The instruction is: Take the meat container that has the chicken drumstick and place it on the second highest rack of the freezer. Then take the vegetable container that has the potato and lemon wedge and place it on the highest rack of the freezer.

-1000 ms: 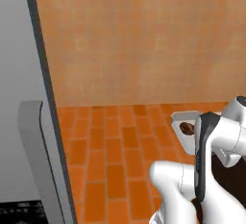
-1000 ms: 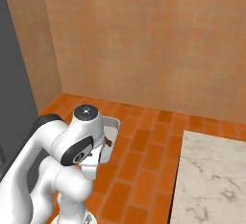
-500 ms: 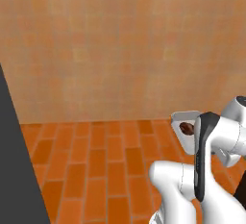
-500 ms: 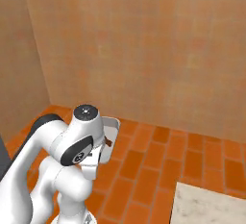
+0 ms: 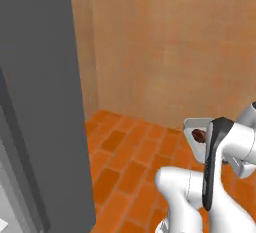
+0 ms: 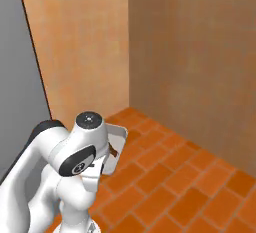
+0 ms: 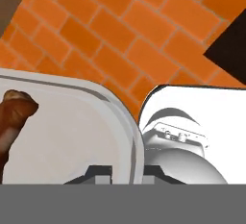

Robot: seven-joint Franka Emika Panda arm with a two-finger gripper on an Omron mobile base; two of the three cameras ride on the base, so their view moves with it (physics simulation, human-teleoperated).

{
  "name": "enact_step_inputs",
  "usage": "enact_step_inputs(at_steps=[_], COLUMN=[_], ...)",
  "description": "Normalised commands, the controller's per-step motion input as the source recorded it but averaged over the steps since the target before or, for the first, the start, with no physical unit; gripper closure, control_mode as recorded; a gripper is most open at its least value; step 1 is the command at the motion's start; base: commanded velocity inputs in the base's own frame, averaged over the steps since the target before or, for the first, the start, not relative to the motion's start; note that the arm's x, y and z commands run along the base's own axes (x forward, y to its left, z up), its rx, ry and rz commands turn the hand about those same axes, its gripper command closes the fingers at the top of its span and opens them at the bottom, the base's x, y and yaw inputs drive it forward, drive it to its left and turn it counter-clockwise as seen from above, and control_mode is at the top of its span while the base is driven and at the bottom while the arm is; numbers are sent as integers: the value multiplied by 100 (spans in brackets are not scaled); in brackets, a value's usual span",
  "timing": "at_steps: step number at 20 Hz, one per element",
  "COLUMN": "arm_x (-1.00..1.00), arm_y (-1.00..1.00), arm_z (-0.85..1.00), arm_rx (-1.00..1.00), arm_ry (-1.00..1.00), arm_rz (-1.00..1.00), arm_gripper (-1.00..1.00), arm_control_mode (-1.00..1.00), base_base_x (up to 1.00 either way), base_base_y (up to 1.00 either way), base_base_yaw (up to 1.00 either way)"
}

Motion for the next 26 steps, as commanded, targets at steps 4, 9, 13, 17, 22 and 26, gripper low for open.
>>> enact_step_inputs(at_steps=[4, 9, 13, 17, 22, 26], arm_x=[0, 0, 0, 0, 0, 0], arm_y=[0, 0, 0, 0, 0, 0], arm_z=[0, 0, 0, 0, 0, 0], arm_rx=[0, 0, 0, 0, 0, 0], arm_ry=[0, 0, 0, 0, 0, 0], arm_rz=[0, 0, 0, 0, 0, 0], arm_gripper=[100, 100, 100, 100, 100, 100], arm_control_mode=[100, 100, 100, 100, 100, 100], base_base_x=[0, 0, 0, 0, 35, 81], base_base_y=[-10, -1, 0, 0, 13, 36], base_base_yaw=[93, 99, 100, 100, 68, 14])
